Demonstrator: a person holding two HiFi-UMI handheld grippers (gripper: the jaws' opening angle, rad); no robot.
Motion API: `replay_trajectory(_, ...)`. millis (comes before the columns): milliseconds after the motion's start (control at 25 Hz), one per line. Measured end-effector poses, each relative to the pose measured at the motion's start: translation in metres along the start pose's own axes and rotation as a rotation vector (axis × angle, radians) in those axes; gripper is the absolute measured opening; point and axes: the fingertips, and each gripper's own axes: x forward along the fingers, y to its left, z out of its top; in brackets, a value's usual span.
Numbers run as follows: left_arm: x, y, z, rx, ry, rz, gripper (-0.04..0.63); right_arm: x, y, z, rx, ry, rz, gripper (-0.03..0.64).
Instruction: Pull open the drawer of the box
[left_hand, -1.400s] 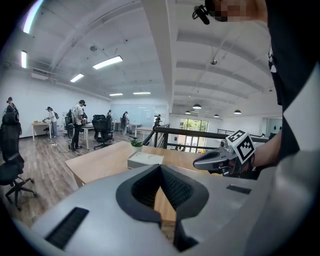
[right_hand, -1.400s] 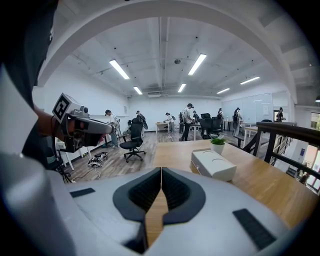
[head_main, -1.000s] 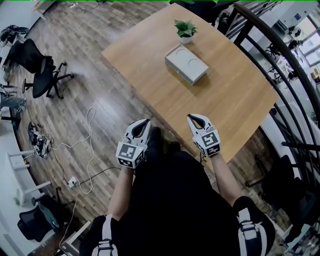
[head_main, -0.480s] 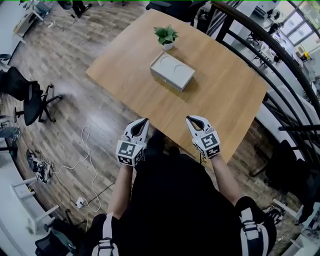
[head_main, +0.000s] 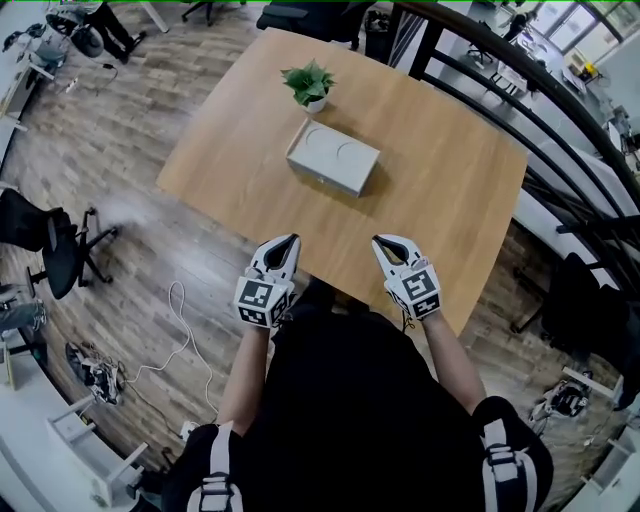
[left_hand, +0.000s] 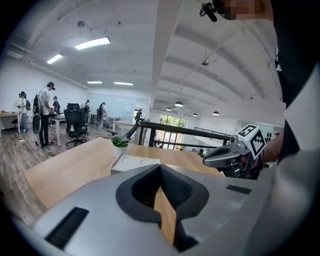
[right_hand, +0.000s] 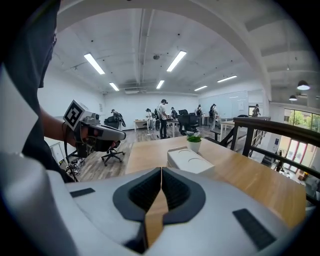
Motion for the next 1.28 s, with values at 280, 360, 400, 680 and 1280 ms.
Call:
replay_trajectory(280,0.037,0.020,-0.002,0.023,0.034,-0.061,0.023,0.013,-0.010,0.003,0.040,0.012,-0.066,0.025)
replay_trajectory(360,0.047,0.024,-0.003,0.033,0.048,-0.085,0.023,0.014,-0.012,0.003,0.052,0.019,-0.087,0.025)
replay_trajectory(400,0.053,0.026,-0.004,0.033,0.052,-0.096,0.023,0.016,-0.014,0.003,0.060,0.021,-0.098,0.025)
replay_trajectory(680,0.091,0.037,-0.009,0.025,0.078,-0.189,0.025,0.017,-0.032,-0.001,0.104,0.033,-0.200,0.025)
replay_trajectory(1280,0.142,0.068,-0.039,0.040,0.190,-0.275,0.025,0.018,-0.047,-0.003,0.182,0.048,-0.372,0.026)
